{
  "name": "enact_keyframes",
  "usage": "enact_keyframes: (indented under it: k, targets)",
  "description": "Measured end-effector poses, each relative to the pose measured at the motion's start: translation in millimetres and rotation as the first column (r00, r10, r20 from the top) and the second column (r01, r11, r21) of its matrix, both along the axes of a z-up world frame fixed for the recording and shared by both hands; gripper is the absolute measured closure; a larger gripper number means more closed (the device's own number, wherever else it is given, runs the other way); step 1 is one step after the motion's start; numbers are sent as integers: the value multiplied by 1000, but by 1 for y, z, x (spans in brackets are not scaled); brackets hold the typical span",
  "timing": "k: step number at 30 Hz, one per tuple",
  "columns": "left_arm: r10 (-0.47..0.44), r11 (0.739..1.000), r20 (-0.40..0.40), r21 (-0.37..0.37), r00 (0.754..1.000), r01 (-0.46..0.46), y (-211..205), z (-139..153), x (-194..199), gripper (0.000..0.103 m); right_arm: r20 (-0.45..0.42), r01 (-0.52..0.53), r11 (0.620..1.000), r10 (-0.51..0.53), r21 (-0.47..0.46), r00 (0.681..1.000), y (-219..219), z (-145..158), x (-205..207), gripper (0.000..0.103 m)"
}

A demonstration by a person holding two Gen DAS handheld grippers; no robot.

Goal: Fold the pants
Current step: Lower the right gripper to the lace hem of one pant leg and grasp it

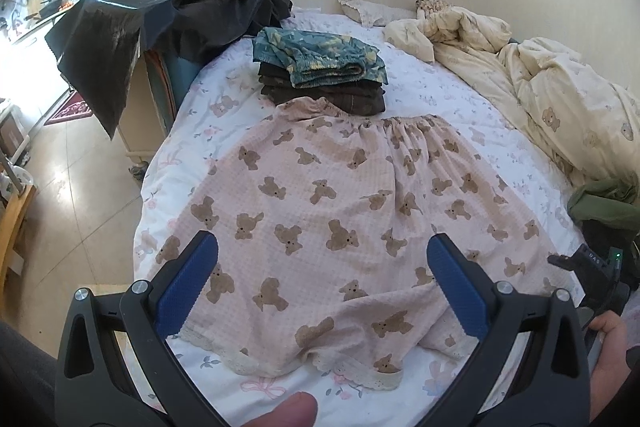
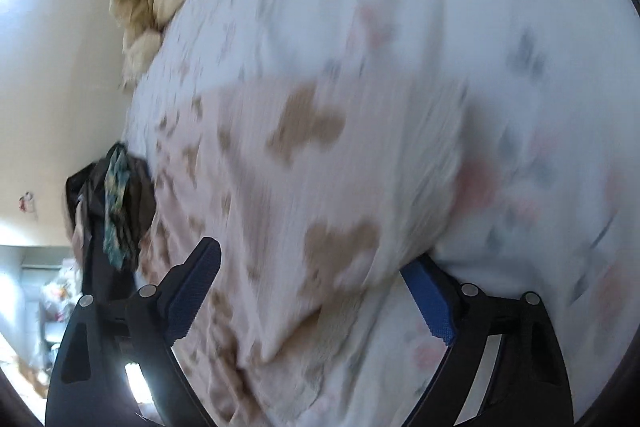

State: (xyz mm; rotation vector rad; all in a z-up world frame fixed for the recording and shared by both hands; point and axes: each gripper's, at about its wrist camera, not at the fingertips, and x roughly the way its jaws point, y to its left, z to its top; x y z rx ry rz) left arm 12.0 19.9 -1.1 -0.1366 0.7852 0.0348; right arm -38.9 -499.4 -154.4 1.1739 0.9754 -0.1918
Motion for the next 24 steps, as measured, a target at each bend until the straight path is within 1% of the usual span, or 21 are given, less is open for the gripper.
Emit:
enact_keyframes:
  k: [2, 4, 5, 9, 11, 13, 14, 15, 17, 18, 21, 24]
  targets:
    - [3, 1000, 0, -2, 1000, -3, 1, 1, -1, 0, 8, 36, 999, -36, 4, 999, -10, 0, 1, 12]
    - [7, 1000, 4, -5, 1000, -7, 3, 2, -1, 0, -4, 44, 999, -44, 4, 999, -13, -3, 6, 12]
    - [9, 1000, 6, -3, 1000, -9, 3, 3, -1, 0, -9, 41, 999, -41, -12, 999, -14, -2, 12, 12]
    - [16, 1000, 32, 18, 999, -16, 3, 7, -3, 0, -18, 19, 991, -22, -134, 1000, -16, 8, 24, 12]
    - [13, 1000, 31, 26, 999, -13, 3, 6, -3, 0, -25, 24, 987, -29, -158, 999, -19, 9, 24, 15]
    - [10, 1000, 23, 20, 1000, -10, 3, 4, -2, 0, -29, 24, 985, -29, -170, 999, -21, 11, 25, 24]
    - [9, 1000, 19, 18, 1000, -9, 2, 4, -1, 0, -38, 11, 980, -18, -196, 999, -21, 14, 26, 59]
    - [8, 1000, 17, 17, 1000, -9, 2, 3, -1, 0, -48, 11, 978, -22, -209, 999, -21, 16, 25, 102]
    - [5, 1000, 18, 19, 1000, -6, 1, 3, 0, 0, -36, -9, 976, 1, -215, 999, -20, 23, 27, 101]
    - [0, 1000, 17, 21, 1000, 0, 0, 3, 2, 0, -30, -26, 971, 20, -238, 999, -17, 27, 28, 101]
    - [-2, 999, 6, 34, 1000, 2, -2, 0, 5, 0, 3, -73, 951, 77, -300, 997, -7, 55, 28, 101]
    - [-27, 999, -48, 22, 998, 28, -2, -4, 18, 0, 49, -121, 941, 143, -318, 988, 3, 82, 27, 101]
